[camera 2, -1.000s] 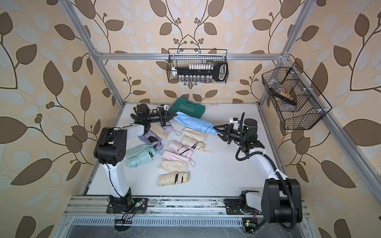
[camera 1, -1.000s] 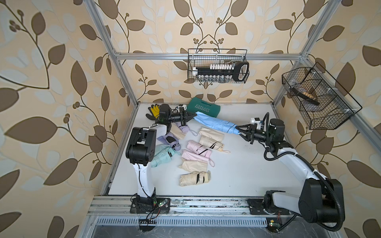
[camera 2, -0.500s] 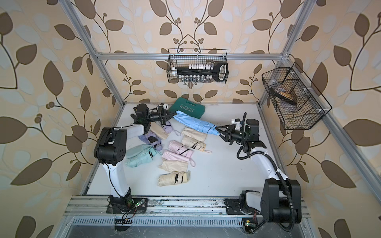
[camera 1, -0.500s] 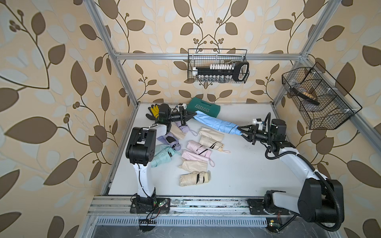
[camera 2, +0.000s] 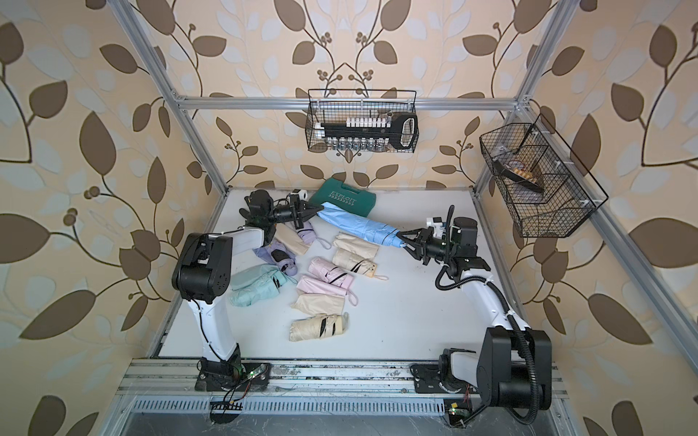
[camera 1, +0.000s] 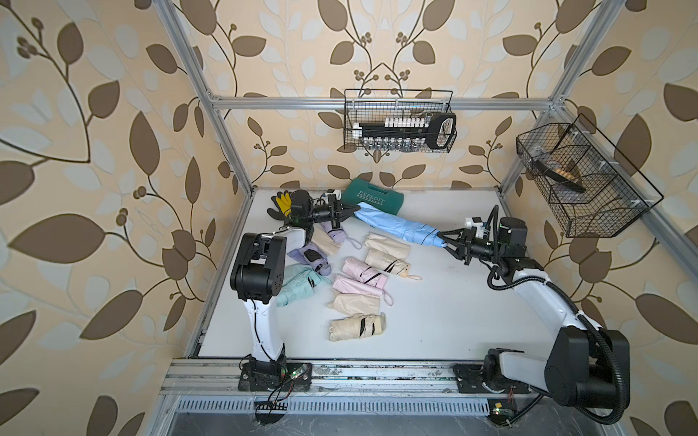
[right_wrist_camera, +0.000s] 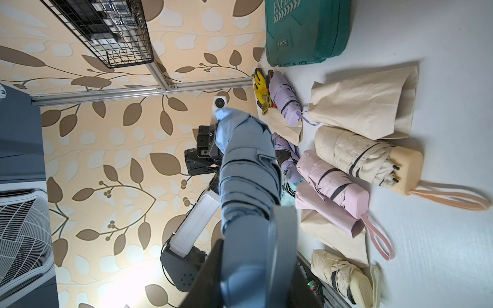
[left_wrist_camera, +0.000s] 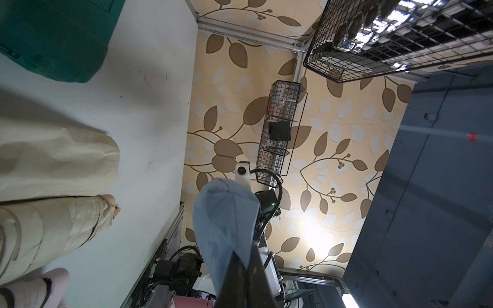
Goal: Take umbrellas out of sleeves
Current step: Take out the umbrella from the umbrella sleeve.
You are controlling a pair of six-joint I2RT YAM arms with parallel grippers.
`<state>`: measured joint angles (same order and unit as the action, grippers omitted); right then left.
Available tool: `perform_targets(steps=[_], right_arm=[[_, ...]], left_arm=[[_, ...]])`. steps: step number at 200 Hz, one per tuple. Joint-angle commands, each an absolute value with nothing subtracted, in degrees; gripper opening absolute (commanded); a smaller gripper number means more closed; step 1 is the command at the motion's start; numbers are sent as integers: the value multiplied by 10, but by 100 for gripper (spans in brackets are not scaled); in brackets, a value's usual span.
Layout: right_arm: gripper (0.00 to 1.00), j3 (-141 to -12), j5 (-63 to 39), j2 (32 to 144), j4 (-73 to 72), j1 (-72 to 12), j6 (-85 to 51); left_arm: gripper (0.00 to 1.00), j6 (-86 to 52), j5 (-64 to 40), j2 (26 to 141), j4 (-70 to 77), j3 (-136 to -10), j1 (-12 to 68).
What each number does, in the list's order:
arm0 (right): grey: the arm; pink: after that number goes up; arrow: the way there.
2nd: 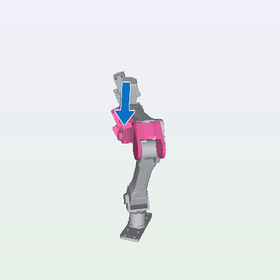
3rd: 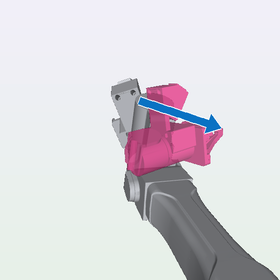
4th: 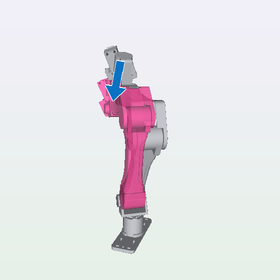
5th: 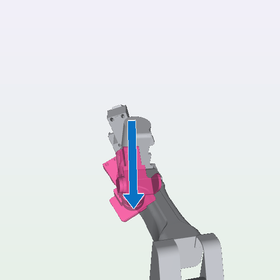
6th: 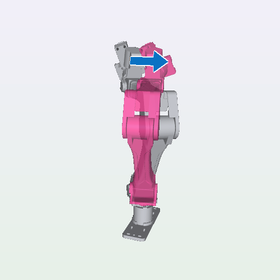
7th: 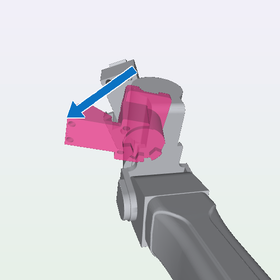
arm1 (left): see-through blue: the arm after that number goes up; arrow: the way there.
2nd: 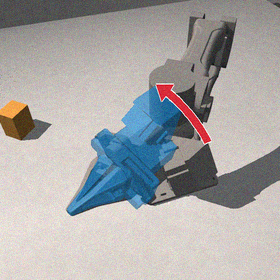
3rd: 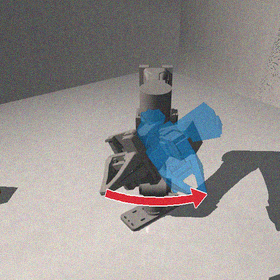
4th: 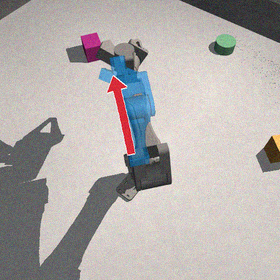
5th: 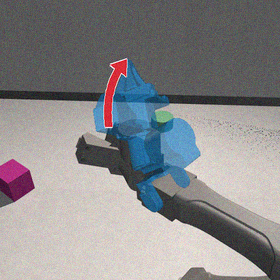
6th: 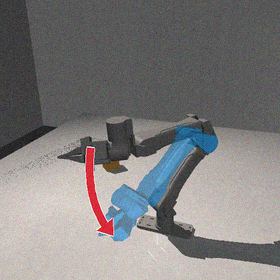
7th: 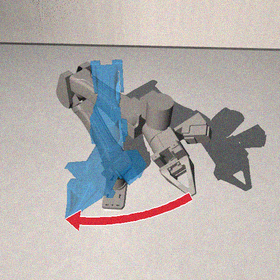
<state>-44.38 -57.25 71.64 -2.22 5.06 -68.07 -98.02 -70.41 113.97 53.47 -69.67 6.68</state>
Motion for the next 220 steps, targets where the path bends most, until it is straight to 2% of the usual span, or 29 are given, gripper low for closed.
perform_targets(steps=[1,145,220], right_arm=[[17,-475,-596,699,-27,56,-664],[17,-499,-598,706,-10,64,-655],[17,-522,-595,713,-15,72,-660]], left_arm=[[0,-985,-698,1129,571,-706,62],[0,-985,-679,1113,566,-666,20],[0,-985,-679,1107,559,-658,26]])
